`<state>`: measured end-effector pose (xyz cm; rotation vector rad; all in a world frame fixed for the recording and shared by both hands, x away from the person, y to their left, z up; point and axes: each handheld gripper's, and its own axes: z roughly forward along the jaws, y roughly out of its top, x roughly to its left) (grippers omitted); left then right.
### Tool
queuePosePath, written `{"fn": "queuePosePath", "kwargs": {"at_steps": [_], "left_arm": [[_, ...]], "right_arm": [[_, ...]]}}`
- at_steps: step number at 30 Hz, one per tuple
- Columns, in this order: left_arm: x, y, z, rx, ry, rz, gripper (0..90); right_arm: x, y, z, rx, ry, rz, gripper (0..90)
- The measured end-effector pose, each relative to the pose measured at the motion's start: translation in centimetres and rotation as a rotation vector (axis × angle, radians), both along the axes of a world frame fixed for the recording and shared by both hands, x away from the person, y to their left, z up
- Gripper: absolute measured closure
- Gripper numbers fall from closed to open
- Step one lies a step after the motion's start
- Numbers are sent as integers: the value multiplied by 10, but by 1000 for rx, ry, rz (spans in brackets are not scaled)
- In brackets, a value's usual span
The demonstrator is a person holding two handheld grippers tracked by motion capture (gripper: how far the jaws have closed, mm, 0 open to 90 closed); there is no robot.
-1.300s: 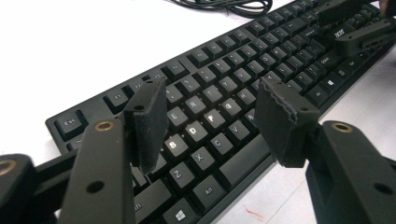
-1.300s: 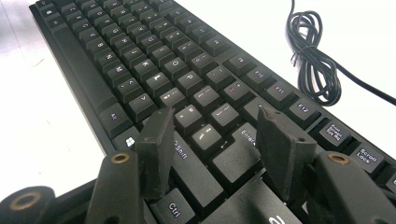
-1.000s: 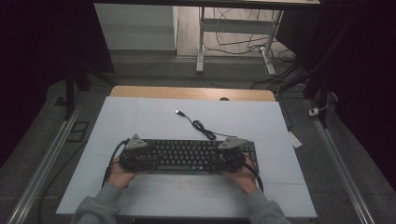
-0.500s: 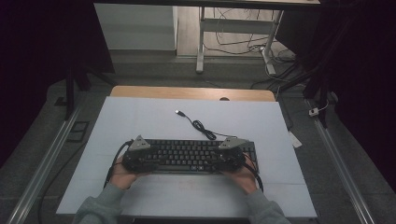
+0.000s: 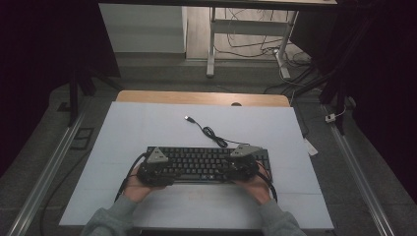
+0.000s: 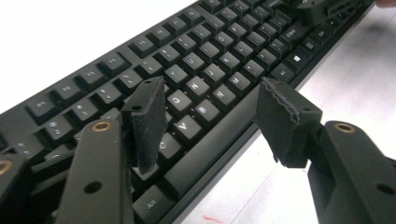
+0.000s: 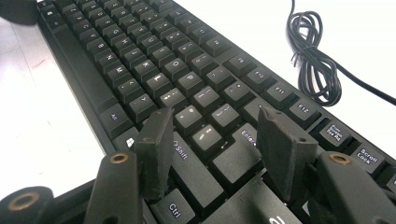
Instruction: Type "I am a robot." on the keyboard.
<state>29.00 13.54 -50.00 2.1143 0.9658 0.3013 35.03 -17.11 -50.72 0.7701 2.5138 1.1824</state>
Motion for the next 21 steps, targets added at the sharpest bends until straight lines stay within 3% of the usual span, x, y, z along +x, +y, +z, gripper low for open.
{"fn": "queuePosePath", "kwargs": {"at_steps": [9, 21], "left_arm": [[-1, -7, -5, 23, 12, -29, 544], [2, -11, -12, 55, 36, -47, 883]], "right_arm": [[0, 0, 0, 0, 0, -1, 467], [0, 0, 0, -1, 1, 0, 467]]}}
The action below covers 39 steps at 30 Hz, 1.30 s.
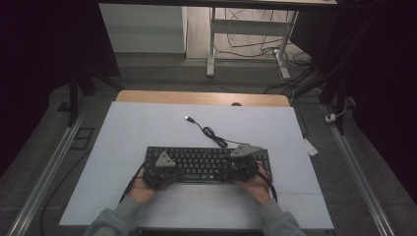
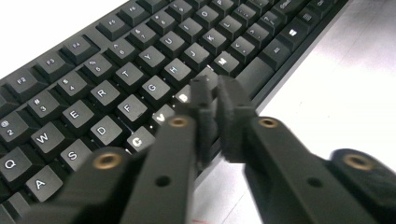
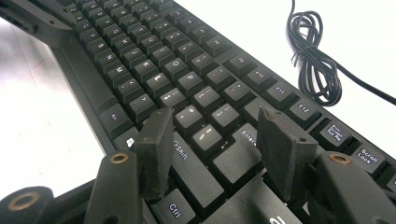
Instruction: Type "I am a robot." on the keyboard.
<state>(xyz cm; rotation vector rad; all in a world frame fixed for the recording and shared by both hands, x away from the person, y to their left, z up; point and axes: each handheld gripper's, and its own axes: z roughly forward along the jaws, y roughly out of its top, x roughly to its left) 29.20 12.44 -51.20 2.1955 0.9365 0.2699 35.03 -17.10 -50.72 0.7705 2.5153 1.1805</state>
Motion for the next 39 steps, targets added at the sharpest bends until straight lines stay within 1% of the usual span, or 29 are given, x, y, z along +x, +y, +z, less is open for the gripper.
{"fn": "queuePosePath", "kwargs": {"at_steps": [3, 9, 16, 18, 23, 25, 26, 28, 33, 35, 39], "left_arm": [[1, -1, -2, 5, 8, 0, 892], [3, -3, -6, 34, 14, -1, 893], [3, -4, -8, 29, 13, 1, 893], [3, -6, -10, 46, 14, -9, 893], [3, -5, -8, 44, 6, -5, 894], [2, -2, -4, 19, -4, 7, 894], [2, 1, -1, -5, -12, 15, 894], [2, 6, 3, -32, -22, 22, 893], [1, 17, 13, -78, -44, 57, 883], [1, 22, 15, -99, -47, 71, 826], [2, 30, 17, -115, -55, 109, 674]], "right_arm": [[0, 0, 0, 0, 0, 0, 467], [0, 0, 0, 0, 0, 0, 467], [0, 0, 0, 0, 1, 0, 467], [0, 0, 0, -1, 1, 0, 467], [0, 0, 0, -1, 1, 0, 467], [0, 0, 0, 2, -1, -1, 466], [0, 0, 1, 3, -1, -1, 467], [0, -1, 1, 4, 0, -1, 466], [0, 0, 1, 7, 0, 1, 467], [0, -1, 1, 8, -1, 0, 466], [0, -1, 1, 12, -3, -2, 466]]}}
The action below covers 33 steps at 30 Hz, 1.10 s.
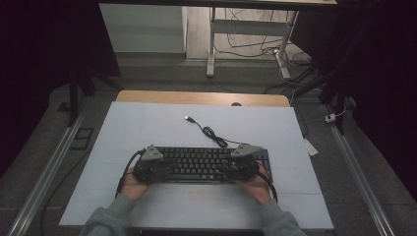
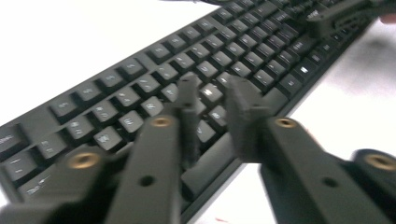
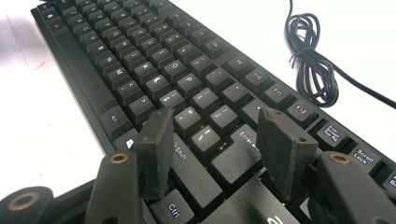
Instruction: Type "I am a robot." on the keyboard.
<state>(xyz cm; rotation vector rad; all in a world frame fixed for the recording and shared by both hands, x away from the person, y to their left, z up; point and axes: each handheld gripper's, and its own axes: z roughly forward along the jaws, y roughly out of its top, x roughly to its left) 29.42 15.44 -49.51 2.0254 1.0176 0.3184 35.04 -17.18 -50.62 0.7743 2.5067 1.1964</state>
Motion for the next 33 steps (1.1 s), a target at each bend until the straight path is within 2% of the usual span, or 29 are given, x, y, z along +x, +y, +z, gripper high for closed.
{"fn": "queuePosePath", "kwargs": {"at_steps": [3, 7, 15, 25, 33], "left_arm": [[2, 6, 1, -9, 7, 36, 586], [5, 15, 0, 1, 18, 73, 508], [10, 29, -4, 15, 45, 133, 437], [12, 31, -6, 29, 51, 140, 420], [15, 23, -5, 46, 34, 124, 425]], "right_arm": [[0, 0, 0, -1, -1, 0, 466], [0, 0, 1, 0, 0, 1, 467], [0, 0, 0, -1, -1, -1, 467], [0, 0, 0, -3, 0, -1, 467], [0, 1, 0, -9, 1, 0, 467]]}}
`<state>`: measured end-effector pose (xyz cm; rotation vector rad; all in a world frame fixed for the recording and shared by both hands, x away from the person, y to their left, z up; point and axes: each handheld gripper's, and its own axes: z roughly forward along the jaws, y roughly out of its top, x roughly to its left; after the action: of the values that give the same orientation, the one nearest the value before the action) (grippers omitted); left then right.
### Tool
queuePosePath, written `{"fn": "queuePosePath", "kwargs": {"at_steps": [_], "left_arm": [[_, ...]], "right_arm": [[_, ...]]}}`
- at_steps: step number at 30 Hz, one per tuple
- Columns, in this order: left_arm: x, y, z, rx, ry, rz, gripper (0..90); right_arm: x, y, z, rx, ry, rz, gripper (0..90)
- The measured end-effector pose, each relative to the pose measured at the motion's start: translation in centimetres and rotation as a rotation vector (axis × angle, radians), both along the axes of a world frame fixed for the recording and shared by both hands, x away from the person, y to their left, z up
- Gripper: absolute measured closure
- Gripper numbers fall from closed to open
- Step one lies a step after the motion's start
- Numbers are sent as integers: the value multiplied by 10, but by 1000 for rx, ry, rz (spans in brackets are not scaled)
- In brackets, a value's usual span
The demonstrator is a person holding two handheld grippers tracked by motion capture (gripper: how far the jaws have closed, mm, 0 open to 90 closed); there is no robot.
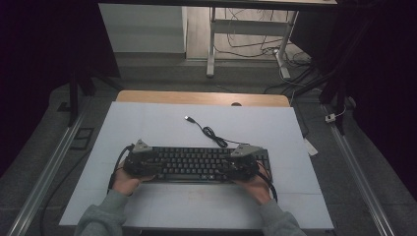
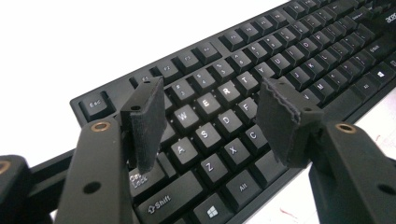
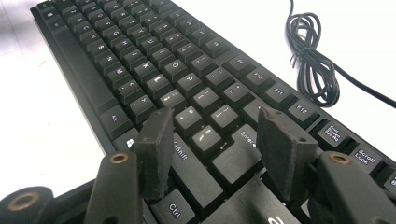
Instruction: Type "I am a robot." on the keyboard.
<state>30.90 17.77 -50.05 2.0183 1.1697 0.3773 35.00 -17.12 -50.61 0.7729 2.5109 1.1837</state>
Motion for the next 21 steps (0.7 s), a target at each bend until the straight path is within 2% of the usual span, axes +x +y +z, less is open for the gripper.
{"fn": "queuePosePath", "kwargs": {"at_steps": [7, 17, 21], "left_arm": [[6, -4, -2, 4, 0, -9, 463], [11, -10, -5, 11, -2, -32, 595], [13, -14, -6, 22, -5, -41, 684]], "right_arm": [[1, 0, -1, 0, 5, 1, 466], [0, 1, -1, 0, 4, 2, 467], [0, 1, -1, -3, 3, 0, 467]]}}
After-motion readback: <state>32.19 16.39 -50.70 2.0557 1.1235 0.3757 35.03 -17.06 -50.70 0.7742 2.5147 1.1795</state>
